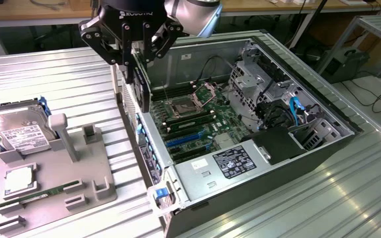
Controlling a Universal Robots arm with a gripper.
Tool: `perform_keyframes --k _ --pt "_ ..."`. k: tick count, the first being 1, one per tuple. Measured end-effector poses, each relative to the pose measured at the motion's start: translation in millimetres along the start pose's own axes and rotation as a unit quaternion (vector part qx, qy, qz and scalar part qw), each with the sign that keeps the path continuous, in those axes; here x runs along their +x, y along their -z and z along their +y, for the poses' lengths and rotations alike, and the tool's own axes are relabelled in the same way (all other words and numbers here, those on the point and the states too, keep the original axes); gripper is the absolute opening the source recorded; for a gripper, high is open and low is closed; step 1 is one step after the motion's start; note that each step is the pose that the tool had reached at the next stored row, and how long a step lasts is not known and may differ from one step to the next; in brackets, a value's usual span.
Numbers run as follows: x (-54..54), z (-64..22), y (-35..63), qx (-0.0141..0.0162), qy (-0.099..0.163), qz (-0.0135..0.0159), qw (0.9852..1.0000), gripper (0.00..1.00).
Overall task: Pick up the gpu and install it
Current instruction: 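Pick up the gpu and move the gpu toward the slot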
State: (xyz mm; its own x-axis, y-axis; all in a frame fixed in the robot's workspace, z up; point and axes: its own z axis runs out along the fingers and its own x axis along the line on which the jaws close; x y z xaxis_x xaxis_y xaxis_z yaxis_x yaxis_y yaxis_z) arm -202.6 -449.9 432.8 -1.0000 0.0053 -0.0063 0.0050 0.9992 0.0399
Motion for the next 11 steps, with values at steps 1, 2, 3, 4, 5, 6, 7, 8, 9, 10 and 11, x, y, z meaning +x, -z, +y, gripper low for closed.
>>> perform_keyframes --k 1,2,3,4,5,6,7,8,9,10,11 --pt "-1.2 0.0 0.0 0.0 0.0 0.0 1.0 0.27" --pt "-2.5 0.0 0.0 0.0 0.0 0.0 1.0 0.27" --pt "-3.9 0.0 0.0 0.0 0.0 0.0 1.0 0.27" --pt "-4.9 0.0 0.0 0.0 0.0 0.0 1.0 0.27" --pt "-5.8 0.0 0.0 0.0 0.0 0.0 1.0 0.27" --pt "-6.9 0.0 -0.1 0.0 0.0 0.0 1.0 0.27" --pt "-7.9 0.0 -0.1 0.0 0.0 0.0 1.0 0.27" --pt "-8.8 0.0 -0.1 0.0 0.0 0.0 1.0 0.27" --pt "-9.9 0.0 -0.1 0.0 0.0 0.0 1.0 0.27" --pt "-10.9 0.0 -0.1 0.0 0.0 0.0 1.0 0.27" --pt "-11.8 0.1 -0.1 0.0 0.0 0.0 1.0 0.27"
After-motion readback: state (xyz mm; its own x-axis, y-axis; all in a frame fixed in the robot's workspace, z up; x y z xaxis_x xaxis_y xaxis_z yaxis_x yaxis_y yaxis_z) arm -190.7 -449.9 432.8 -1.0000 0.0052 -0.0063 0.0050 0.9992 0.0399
